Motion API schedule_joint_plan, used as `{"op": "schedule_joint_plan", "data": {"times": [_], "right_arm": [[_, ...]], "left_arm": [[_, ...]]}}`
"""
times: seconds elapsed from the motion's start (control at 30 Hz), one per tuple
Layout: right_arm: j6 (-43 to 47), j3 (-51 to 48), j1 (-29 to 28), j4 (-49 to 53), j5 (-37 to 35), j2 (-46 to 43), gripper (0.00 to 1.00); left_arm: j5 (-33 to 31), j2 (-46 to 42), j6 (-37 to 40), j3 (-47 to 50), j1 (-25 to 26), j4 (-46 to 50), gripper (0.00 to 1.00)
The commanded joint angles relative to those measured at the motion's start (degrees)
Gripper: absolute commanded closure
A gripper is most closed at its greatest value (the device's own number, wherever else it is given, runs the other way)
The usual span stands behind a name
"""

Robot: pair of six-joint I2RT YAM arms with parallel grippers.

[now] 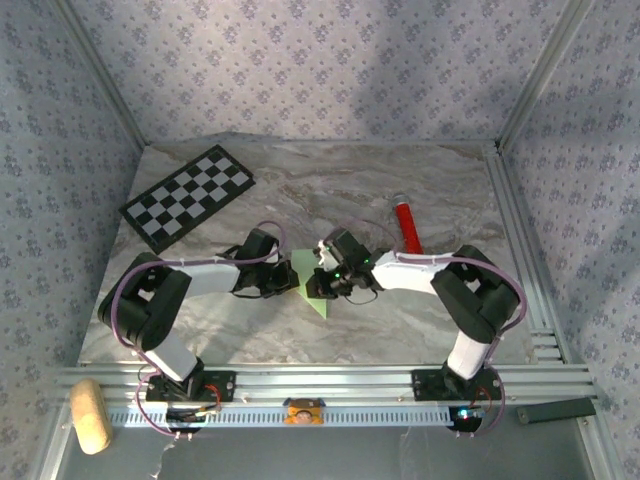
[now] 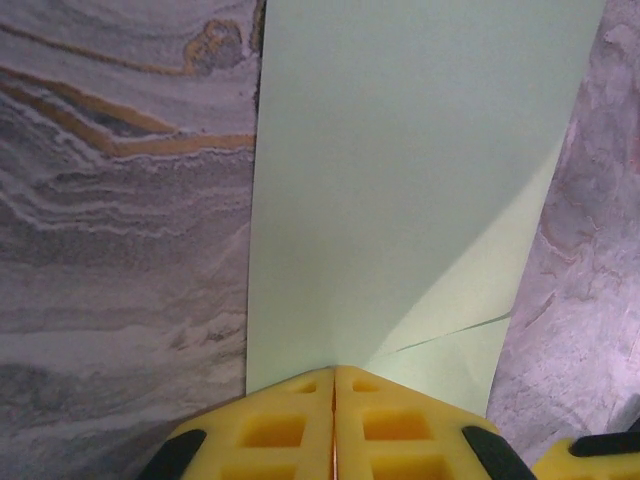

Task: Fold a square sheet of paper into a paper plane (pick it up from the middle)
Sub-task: Third fold the triangle at the center of the table.

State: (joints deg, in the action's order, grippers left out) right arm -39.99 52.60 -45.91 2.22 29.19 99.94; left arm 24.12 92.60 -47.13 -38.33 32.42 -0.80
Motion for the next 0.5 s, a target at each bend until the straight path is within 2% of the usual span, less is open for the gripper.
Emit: {"op": "schedule_joint_plan", "data": {"times": [0.0, 0.17, 0.47], "right_arm": [[1.8, 2.6, -0.6, 4.1, 0.1, 4.6, 0.90], [1.0, 1.0, -0.8, 3.4, -0.5, 6.3, 0.90], [3.0, -6.2, -0.8, 4.3, -0.6, -1.1, 0.88]], "left_arm": [[-3.8, 1.9, 1.5, -0.5, 0.1, 6.5, 0.93], [-4.3, 2.6, 1.6, -0.9, 0.1, 7.4, 0.94], [-6.0, 2.3, 2.1, -1.2, 0.1, 8.5, 0.94]]}}
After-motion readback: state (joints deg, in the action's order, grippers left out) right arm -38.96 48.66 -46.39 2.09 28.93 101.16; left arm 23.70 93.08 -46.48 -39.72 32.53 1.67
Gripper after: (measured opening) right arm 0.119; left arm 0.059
